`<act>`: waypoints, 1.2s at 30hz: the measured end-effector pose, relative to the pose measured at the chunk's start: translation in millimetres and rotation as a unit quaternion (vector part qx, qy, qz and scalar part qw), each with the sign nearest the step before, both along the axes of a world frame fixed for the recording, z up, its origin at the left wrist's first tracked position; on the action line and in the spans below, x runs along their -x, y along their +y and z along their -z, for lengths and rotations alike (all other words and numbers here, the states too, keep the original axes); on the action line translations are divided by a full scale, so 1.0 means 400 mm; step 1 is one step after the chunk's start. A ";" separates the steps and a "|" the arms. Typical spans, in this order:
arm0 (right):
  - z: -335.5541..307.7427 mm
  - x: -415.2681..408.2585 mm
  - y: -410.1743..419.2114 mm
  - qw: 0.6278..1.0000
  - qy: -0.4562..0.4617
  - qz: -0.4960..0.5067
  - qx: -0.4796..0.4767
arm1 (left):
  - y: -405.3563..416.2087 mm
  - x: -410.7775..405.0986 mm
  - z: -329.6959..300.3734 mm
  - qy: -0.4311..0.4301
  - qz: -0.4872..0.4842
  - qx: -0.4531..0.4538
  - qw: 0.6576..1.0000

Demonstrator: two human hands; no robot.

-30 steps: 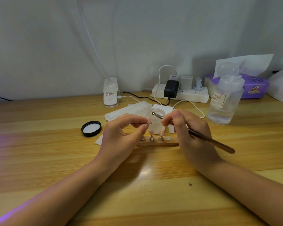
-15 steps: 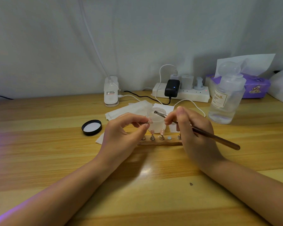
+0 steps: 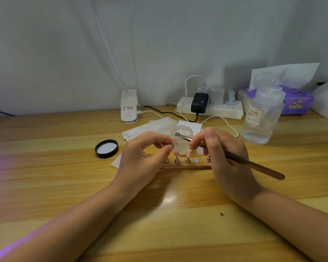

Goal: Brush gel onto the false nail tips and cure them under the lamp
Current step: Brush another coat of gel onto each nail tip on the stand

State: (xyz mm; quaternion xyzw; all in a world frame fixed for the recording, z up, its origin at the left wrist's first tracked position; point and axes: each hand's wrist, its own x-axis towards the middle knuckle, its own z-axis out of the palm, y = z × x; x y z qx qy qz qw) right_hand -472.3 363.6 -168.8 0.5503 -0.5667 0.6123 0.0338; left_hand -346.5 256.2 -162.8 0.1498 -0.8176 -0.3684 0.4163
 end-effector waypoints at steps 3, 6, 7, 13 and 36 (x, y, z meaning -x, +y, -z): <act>0.001 -0.002 0.002 1.000 0.025 -0.007 -0.010 | 0.001 0.001 -0.001 0.002 -0.002 0.001 1.000; 0.001 0.002 -0.003 1.000 0.002 0.001 -0.025 | 0.001 0.000 -0.001 0.006 0.006 0.001 1.000; 0.001 0.004 -0.005 0.999 -0.014 0.007 -0.031 | 0.002 0.000 -0.002 0.008 0.010 0.000 1.000; -0.005 0.004 -0.003 0.997 -0.073 -0.001 -0.026 | -0.002 0.002 0.002 0.033 0.016 0.000 0.999; -0.015 0.003 0.008 0.997 -0.073 -0.038 -0.008 | -0.002 0.002 0.002 0.042 0.032 0.006 0.999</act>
